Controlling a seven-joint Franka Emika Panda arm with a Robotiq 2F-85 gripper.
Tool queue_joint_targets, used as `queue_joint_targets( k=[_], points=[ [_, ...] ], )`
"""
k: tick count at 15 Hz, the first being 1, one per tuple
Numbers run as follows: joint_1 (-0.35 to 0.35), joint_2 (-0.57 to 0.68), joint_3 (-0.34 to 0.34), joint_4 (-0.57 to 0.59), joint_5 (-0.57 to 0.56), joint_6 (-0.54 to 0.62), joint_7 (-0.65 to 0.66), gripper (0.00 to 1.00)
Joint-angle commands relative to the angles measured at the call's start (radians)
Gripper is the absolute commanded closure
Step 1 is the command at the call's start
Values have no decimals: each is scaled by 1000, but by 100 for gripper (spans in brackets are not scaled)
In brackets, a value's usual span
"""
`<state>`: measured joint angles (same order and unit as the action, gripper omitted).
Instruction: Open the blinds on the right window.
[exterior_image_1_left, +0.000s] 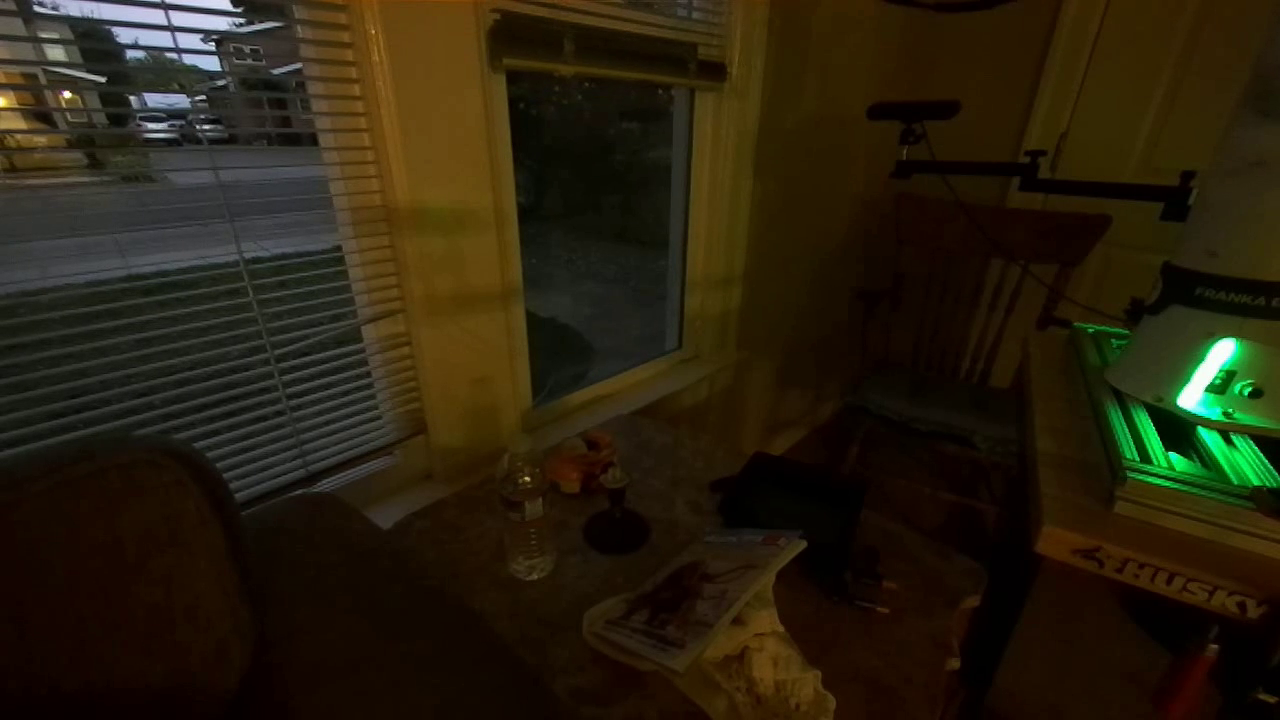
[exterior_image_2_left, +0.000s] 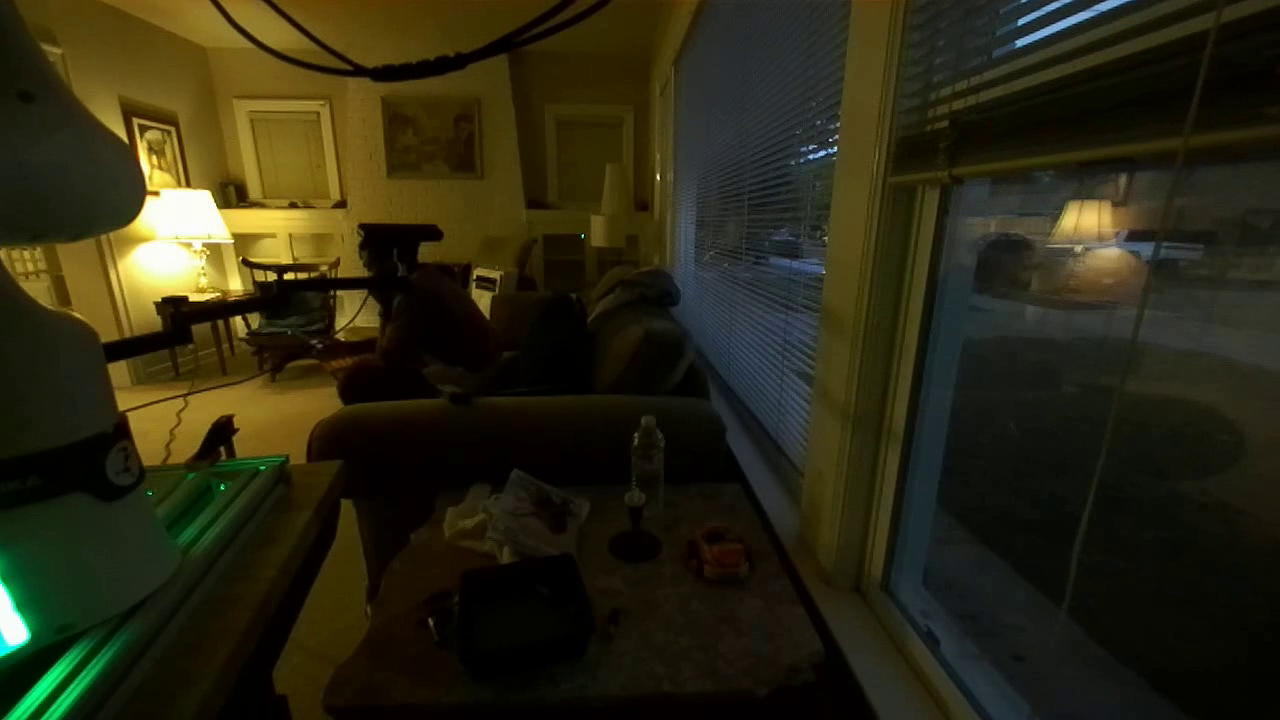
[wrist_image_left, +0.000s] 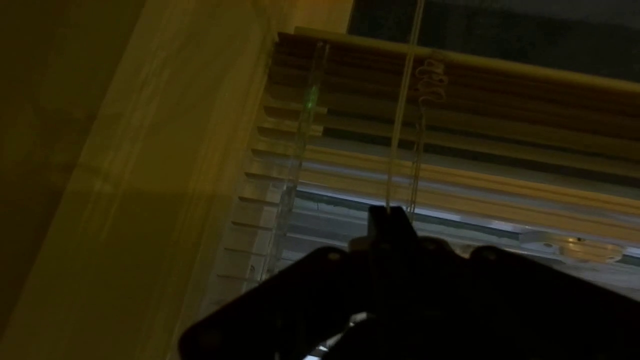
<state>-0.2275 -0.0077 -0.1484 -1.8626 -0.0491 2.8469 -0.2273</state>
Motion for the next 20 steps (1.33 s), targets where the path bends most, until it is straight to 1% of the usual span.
queue_joint_targets(
  k=[1, 10, 11, 20],
  points=[
    [16, -13, -15, -66, -2, -5, -15, 100],
    [18, -6, -21, -92, 9, -4, -25, 100],
    [5, -4, -10, -98, 16, 0, -33, 100],
    [-5, 14, -16, -167, -1, 4, -51, 100]
  ],
)
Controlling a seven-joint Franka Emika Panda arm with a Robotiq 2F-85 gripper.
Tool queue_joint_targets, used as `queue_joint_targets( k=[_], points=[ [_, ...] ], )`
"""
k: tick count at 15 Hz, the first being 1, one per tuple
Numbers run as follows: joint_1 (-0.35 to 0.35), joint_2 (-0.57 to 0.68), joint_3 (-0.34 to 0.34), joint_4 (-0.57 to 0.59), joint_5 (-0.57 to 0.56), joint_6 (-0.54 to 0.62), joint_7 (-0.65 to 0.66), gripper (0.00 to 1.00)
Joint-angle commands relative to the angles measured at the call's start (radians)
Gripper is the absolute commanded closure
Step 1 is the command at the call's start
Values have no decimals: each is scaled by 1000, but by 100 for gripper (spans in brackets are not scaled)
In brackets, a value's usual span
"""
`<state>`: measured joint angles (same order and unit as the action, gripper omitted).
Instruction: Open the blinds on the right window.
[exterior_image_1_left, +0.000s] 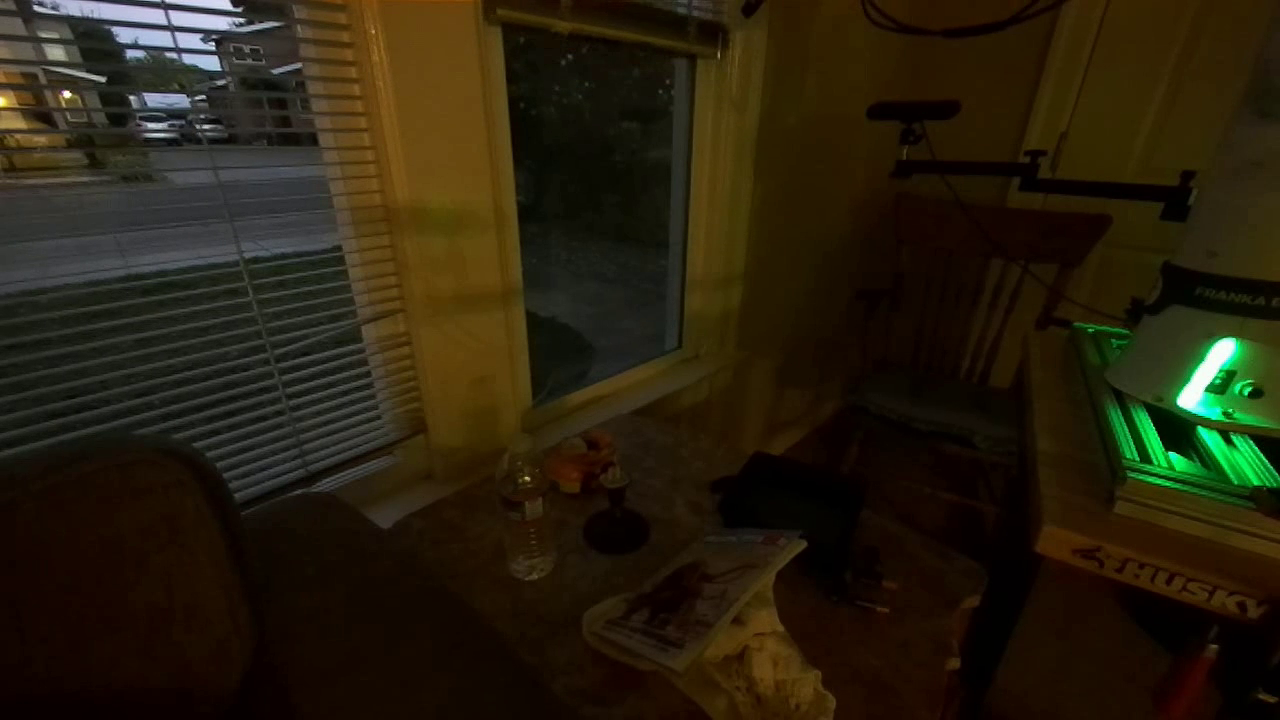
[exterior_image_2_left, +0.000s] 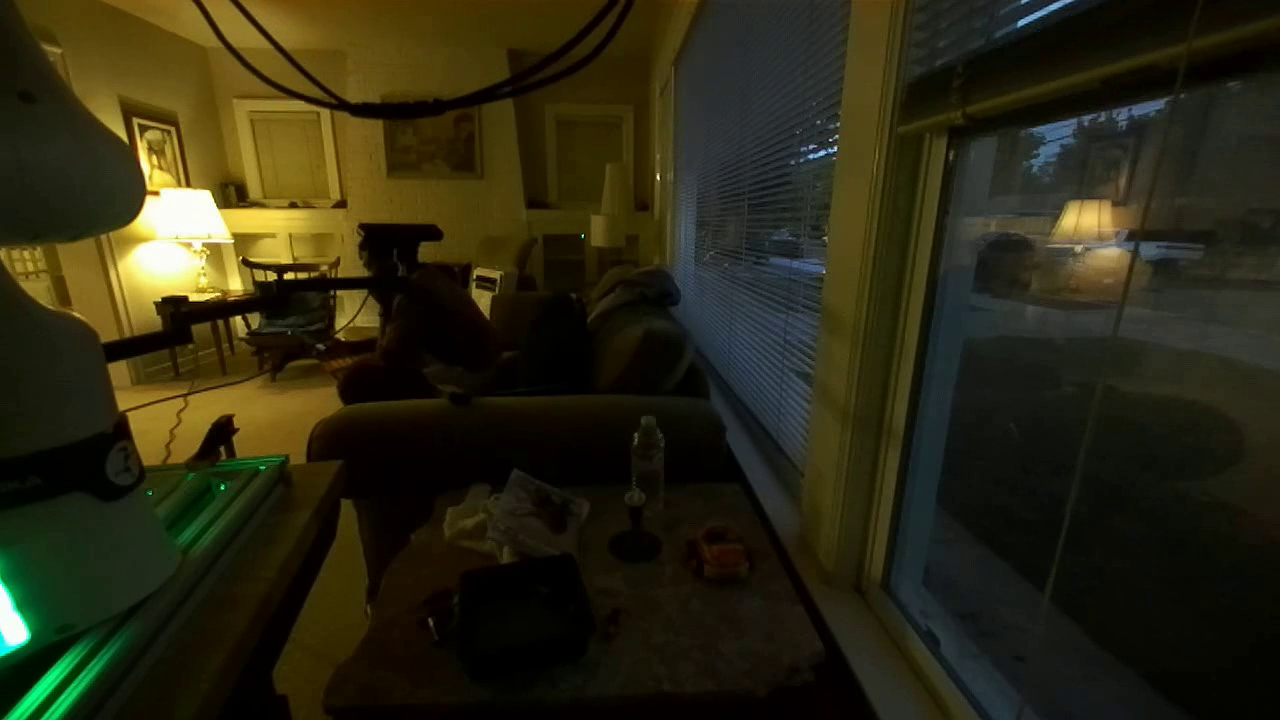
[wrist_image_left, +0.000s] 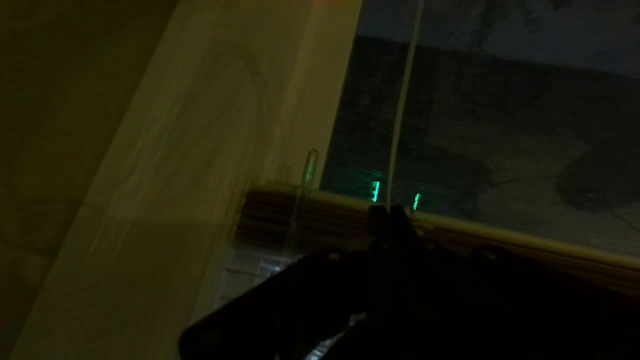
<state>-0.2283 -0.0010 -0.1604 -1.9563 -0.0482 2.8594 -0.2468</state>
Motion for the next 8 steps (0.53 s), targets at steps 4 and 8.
queue_joint_targets(
  k=[4, 8],
  points=[
    [-6, 24, -14, -107, -4, -16, -54, 100],
    [-11, 47, -19, -149, -7, -26, -75, 100]
  ],
)
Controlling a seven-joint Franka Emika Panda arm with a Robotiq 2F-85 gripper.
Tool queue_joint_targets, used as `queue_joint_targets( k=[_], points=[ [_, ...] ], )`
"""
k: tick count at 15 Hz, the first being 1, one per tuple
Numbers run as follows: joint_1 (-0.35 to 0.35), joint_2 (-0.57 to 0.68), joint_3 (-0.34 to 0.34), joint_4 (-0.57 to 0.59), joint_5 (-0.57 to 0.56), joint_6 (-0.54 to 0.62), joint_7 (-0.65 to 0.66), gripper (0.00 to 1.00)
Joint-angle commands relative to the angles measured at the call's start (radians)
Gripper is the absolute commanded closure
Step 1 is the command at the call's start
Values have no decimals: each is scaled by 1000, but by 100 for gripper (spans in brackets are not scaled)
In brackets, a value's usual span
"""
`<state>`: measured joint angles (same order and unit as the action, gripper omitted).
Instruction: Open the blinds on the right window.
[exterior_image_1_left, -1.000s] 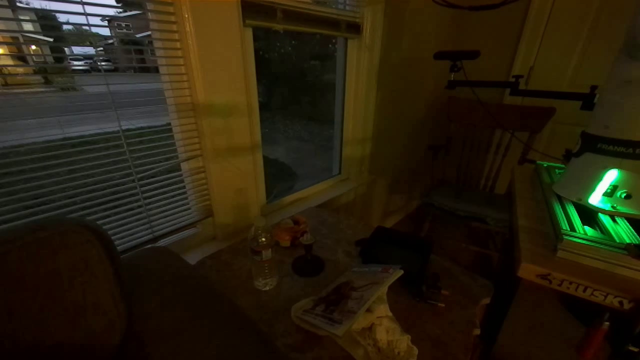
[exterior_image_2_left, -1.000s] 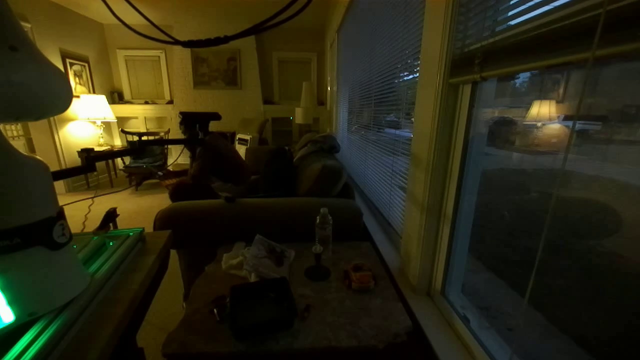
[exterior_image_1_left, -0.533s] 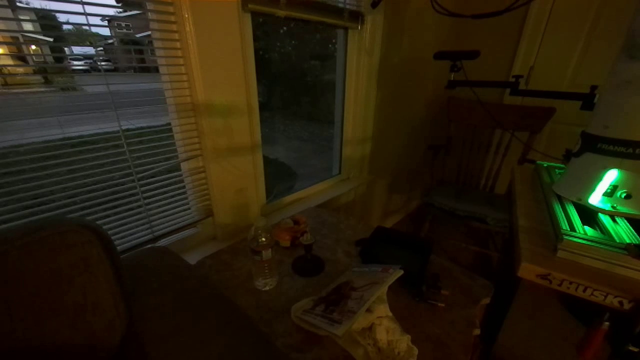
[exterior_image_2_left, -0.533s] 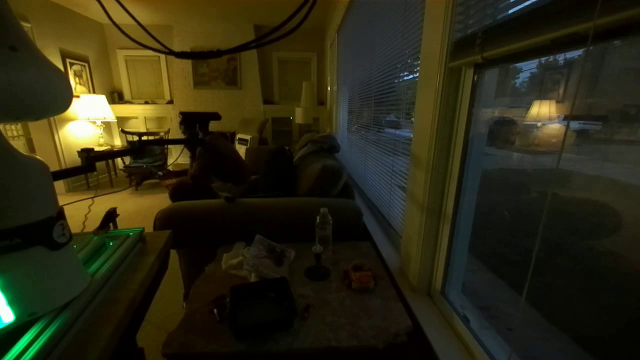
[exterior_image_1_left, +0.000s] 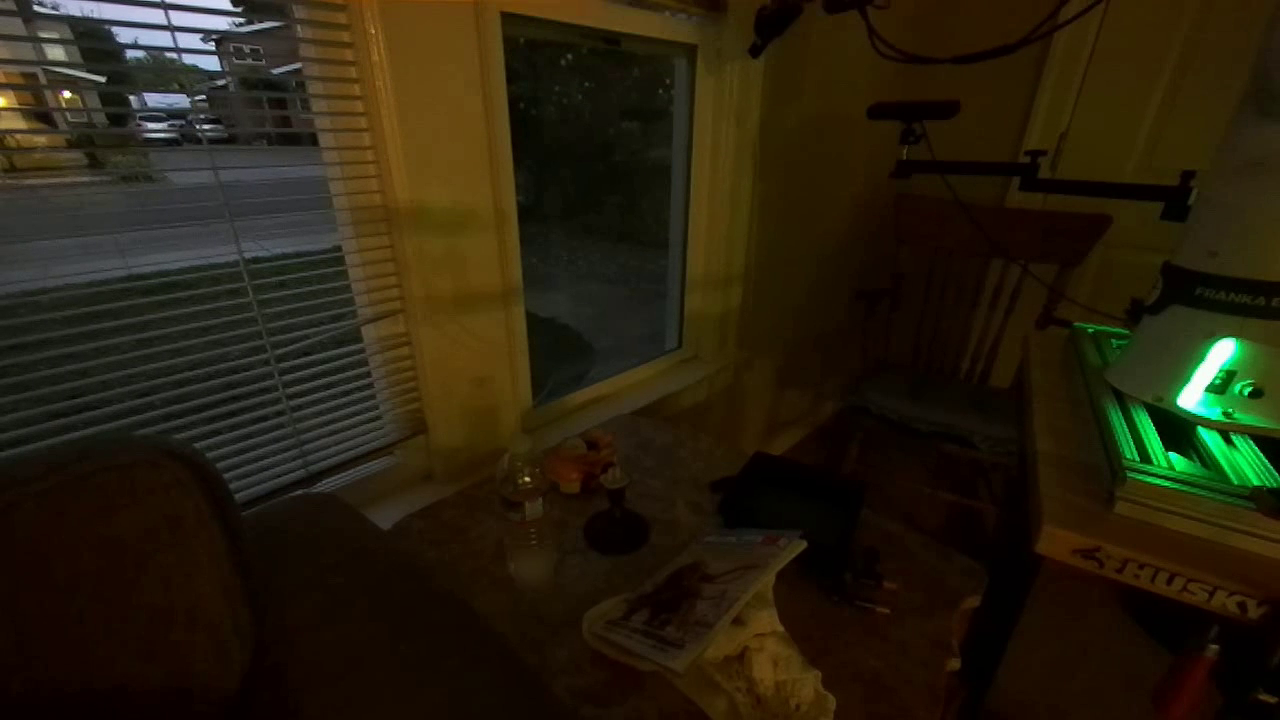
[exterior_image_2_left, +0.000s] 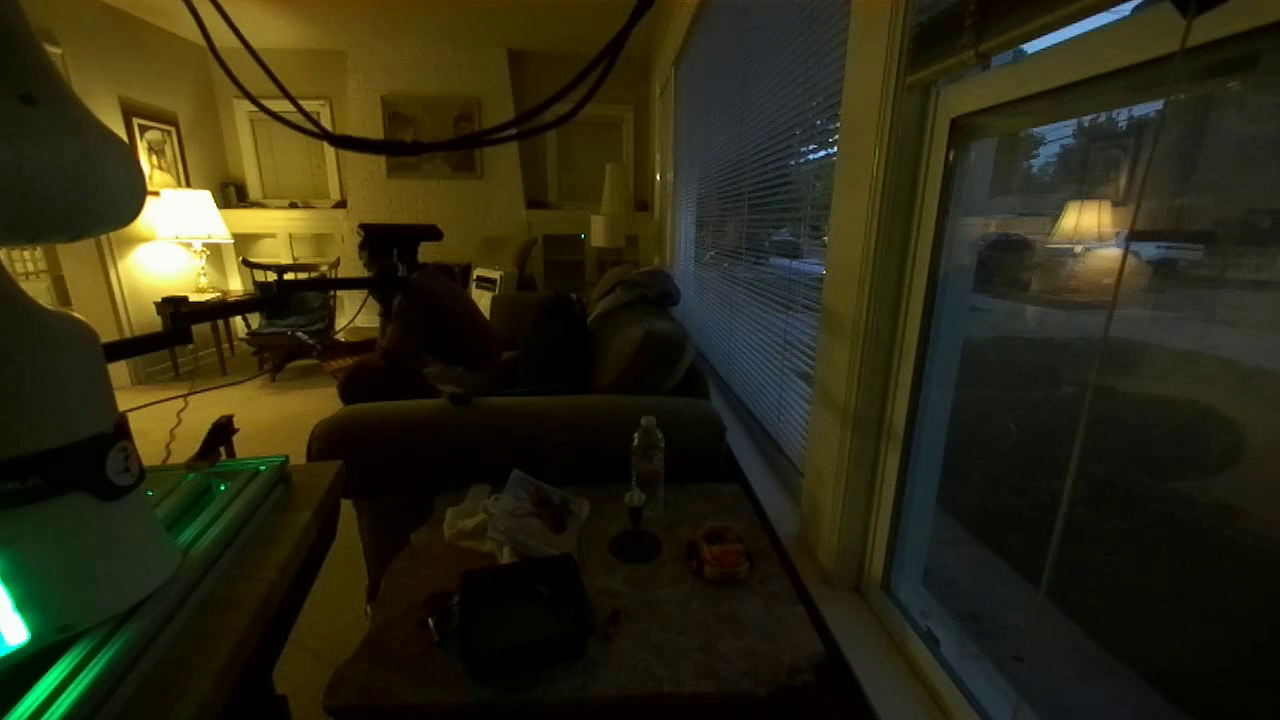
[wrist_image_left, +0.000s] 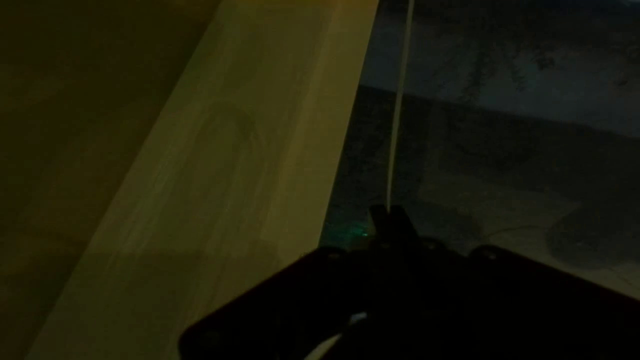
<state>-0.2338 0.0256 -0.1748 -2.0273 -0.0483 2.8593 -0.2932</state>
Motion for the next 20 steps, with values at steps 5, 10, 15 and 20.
queue_joint_targets(
  k=[5, 10, 15, 20],
  points=[
    [-8, 63, -14, -118, -10, -20, -33, 100],
    [-13, 119, -24, -143, -14, -11, -18, 100],
    [-22, 157, -38, -191, -32, -1, -9, 100],
    [-24, 193, -63, -240, -73, 3, 3, 100]
  ],
)
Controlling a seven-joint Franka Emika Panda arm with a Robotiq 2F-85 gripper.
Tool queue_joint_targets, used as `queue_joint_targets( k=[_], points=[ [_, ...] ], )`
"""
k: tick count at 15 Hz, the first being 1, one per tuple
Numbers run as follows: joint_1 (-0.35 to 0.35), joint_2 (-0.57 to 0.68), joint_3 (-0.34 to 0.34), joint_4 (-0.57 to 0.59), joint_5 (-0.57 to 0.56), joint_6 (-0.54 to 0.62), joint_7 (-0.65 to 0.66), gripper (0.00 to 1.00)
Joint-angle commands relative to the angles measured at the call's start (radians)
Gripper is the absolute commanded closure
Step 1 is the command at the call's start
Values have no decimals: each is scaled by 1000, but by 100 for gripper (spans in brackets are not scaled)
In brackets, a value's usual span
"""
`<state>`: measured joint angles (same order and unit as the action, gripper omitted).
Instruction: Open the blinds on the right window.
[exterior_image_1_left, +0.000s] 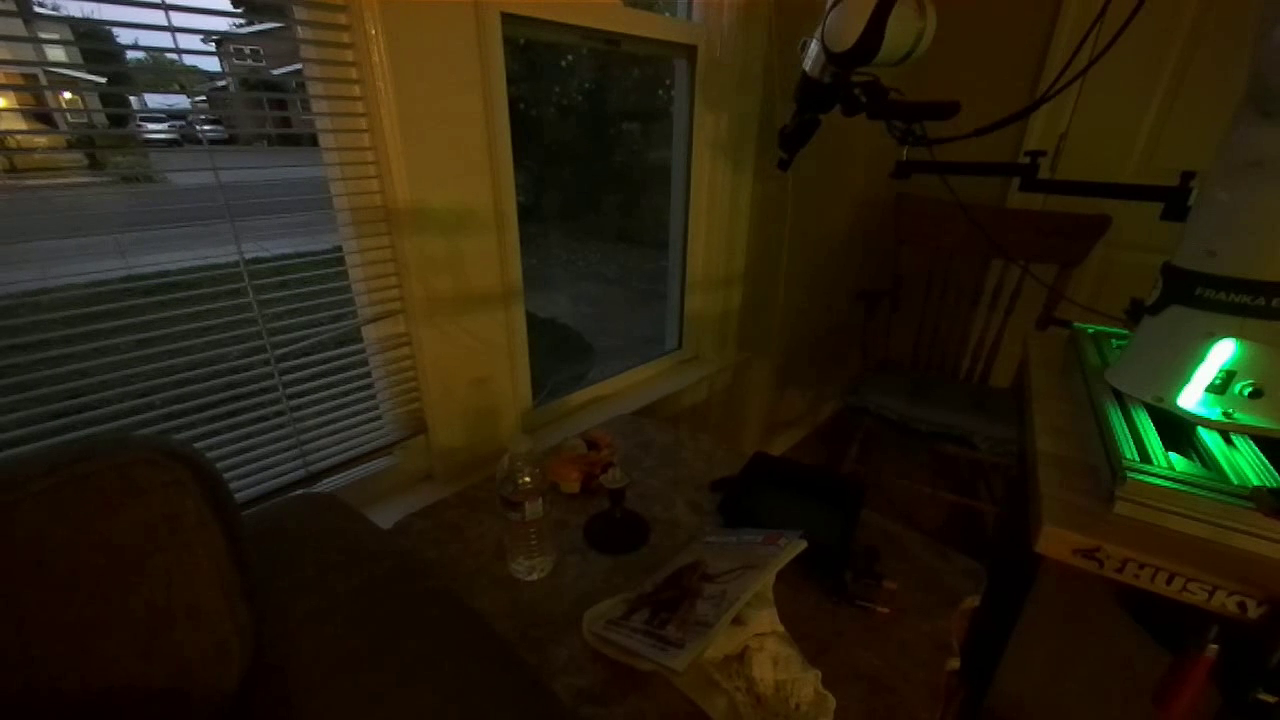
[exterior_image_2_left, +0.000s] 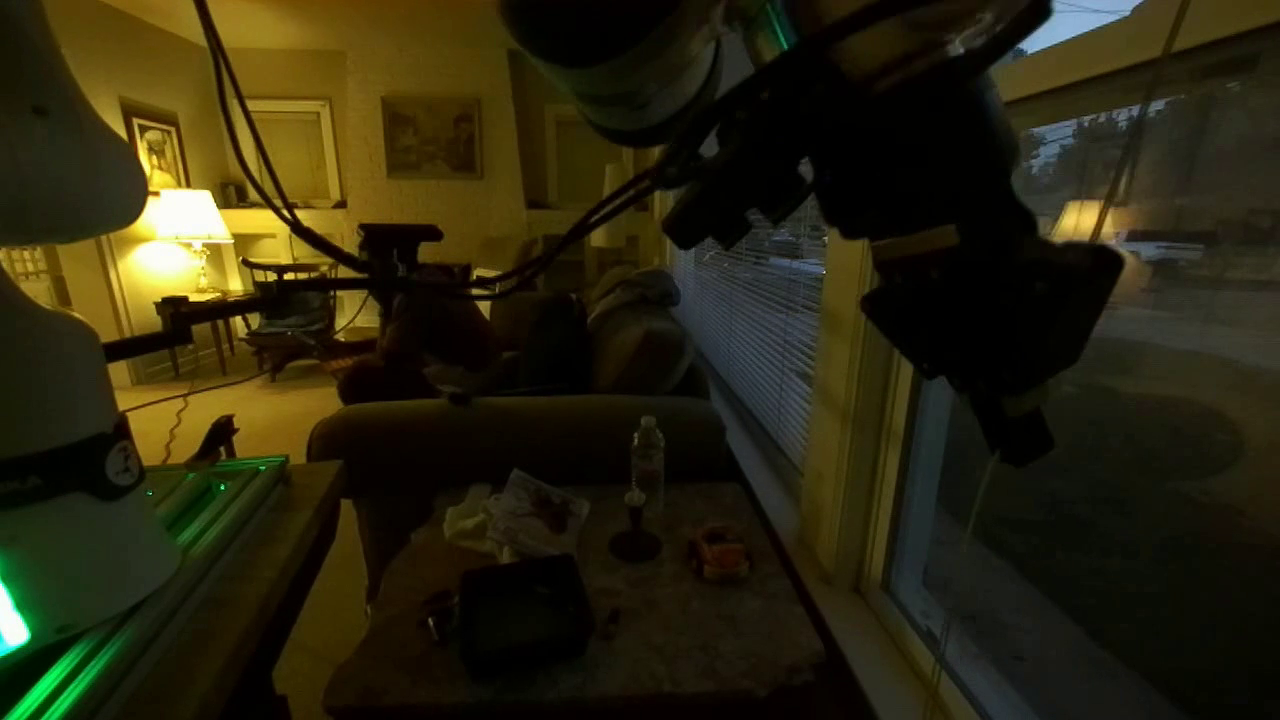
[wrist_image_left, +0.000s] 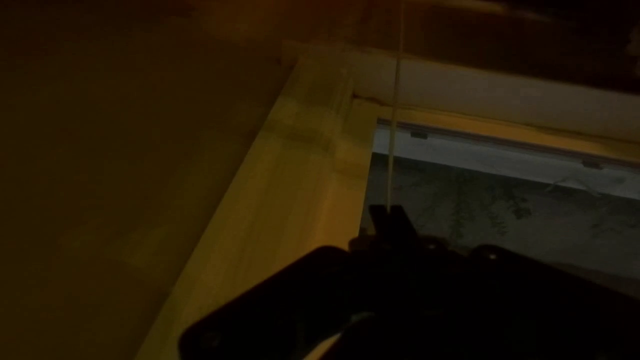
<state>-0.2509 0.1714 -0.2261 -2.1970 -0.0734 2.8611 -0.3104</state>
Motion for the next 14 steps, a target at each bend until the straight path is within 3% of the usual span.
queue_joint_targets(
  k=[1, 6, 8, 14],
  points=[
    [-8, 55, -12, -77, -49, -1, 20, 100],
    [-10, 88, -17, -95, -81, 6, 12, 100],
    [-14, 97, -19, -94, -91, 15, 4, 71],
    [-16, 113, -14, -87, -92, 18, 9, 29]
  ],
)
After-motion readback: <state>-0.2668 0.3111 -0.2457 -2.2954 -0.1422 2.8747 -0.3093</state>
